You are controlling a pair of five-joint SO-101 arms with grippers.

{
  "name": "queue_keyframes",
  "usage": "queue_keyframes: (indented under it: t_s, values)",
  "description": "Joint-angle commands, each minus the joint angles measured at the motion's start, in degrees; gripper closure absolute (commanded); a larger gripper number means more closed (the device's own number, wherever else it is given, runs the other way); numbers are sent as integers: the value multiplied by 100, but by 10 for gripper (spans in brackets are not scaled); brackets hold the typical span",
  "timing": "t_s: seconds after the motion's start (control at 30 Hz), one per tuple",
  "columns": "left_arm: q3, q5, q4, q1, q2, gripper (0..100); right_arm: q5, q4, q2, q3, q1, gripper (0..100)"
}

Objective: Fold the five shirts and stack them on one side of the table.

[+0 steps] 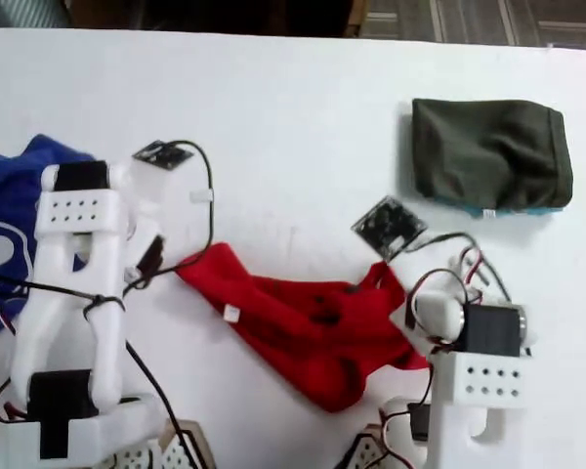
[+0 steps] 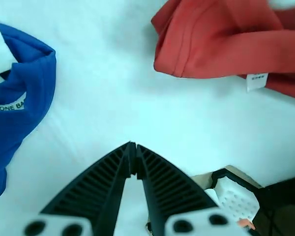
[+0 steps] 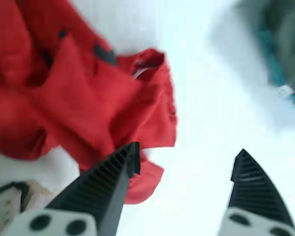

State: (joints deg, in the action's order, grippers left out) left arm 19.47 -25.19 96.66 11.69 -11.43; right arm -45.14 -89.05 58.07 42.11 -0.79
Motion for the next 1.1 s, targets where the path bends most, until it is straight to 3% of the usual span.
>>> queue_keyframes:
  t_s: [0.0,0.13,0.33,0.63,1.07]
  values:
    - [-13,-35,-325,-220,-9,969,712,330,-215,-510,-66,698]
    - [-13,316,-756,-369,0,943,1433,760,-760,-536,-75,697]
    - [207,941,-826,-413,668,716,1811,1235,-1640,-536,-66,697]
    - [-356,1530,-1055,-378,2567,766,1793,1218,-1842,-501,-66,698]
    - [-1543,2268,-932,-475,2215,766,1793,1226,-1868,-501,-66,698]
